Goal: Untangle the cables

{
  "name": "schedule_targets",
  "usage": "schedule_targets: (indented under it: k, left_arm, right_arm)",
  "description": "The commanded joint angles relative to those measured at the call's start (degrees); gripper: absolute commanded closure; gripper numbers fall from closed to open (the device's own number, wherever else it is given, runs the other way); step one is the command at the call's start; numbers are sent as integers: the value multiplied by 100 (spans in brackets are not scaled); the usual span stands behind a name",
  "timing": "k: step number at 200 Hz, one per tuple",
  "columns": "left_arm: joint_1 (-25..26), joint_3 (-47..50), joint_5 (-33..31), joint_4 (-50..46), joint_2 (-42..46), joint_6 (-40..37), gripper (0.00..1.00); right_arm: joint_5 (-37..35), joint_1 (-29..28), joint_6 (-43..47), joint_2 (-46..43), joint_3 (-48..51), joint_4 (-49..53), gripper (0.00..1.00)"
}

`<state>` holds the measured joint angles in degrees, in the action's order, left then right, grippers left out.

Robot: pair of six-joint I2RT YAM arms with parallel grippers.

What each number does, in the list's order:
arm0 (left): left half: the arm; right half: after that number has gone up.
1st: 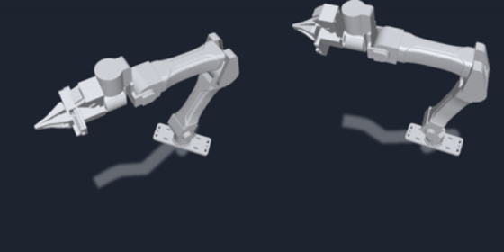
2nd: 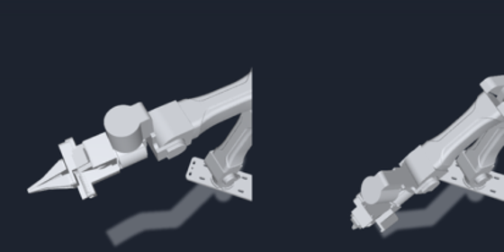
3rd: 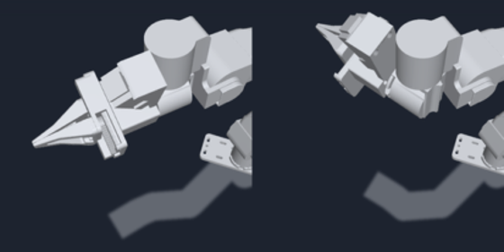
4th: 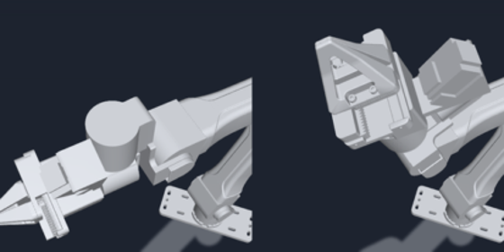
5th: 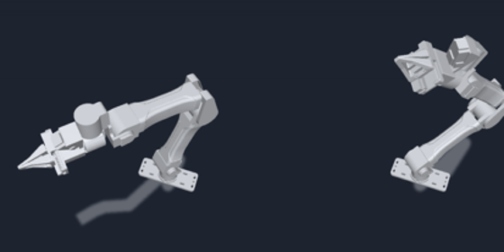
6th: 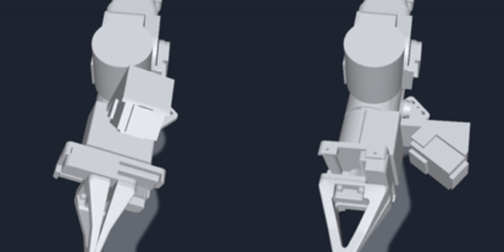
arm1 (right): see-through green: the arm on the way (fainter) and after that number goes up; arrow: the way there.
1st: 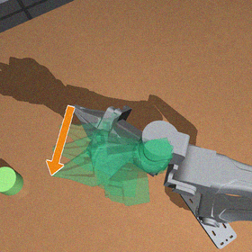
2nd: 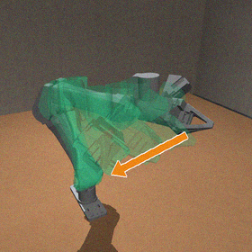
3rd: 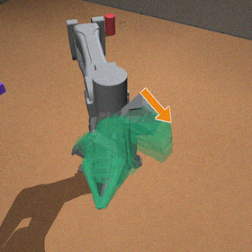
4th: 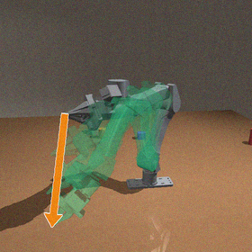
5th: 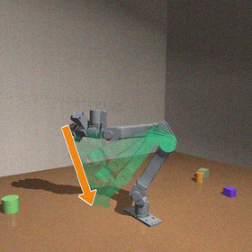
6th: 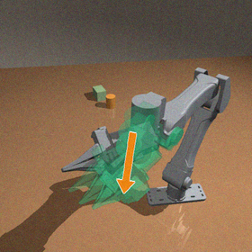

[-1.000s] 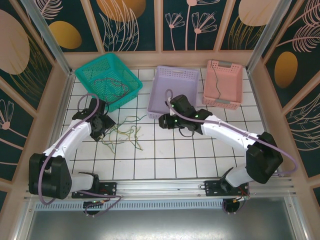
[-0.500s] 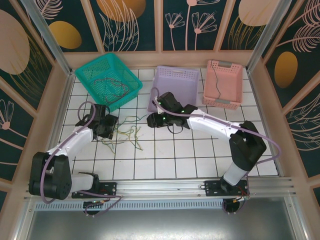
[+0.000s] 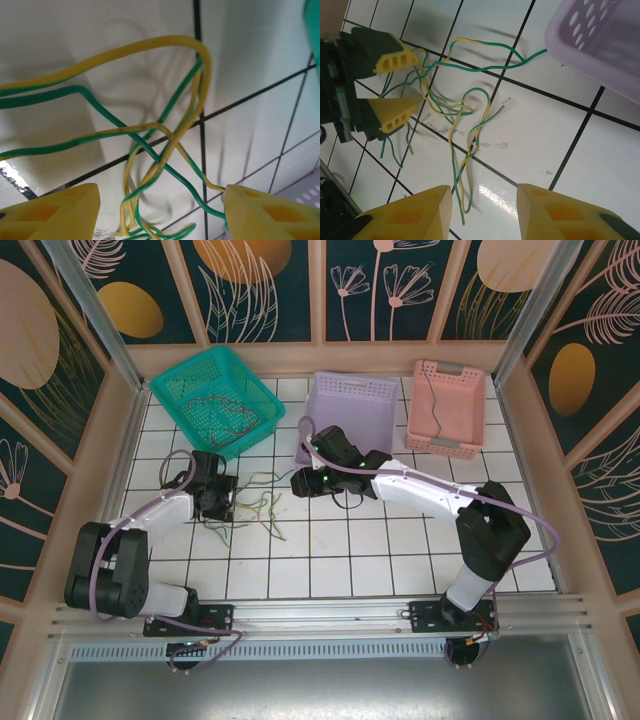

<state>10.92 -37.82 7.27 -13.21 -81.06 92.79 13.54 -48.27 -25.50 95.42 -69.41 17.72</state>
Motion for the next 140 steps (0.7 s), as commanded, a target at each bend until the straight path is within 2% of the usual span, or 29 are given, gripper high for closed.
schedule_targets:
  k: [1,61,101,140]
  left_arm:
    - [41,12,-37,328,-365,217,35]
    - [85,359,-296,531,-493,353,64]
    - [82,504,-320,604,-228,343,100]
    - [93,370,-400,196,461,-132,100]
  right_arm:
    - [-36,-5,-113,11,-55,-177,61]
    - [-51,-7,-61,72,-101,-158,61]
    - [6,-6,-37,75,-93,-182,61]
    - [464,-16,354,-77,-79,-461,66]
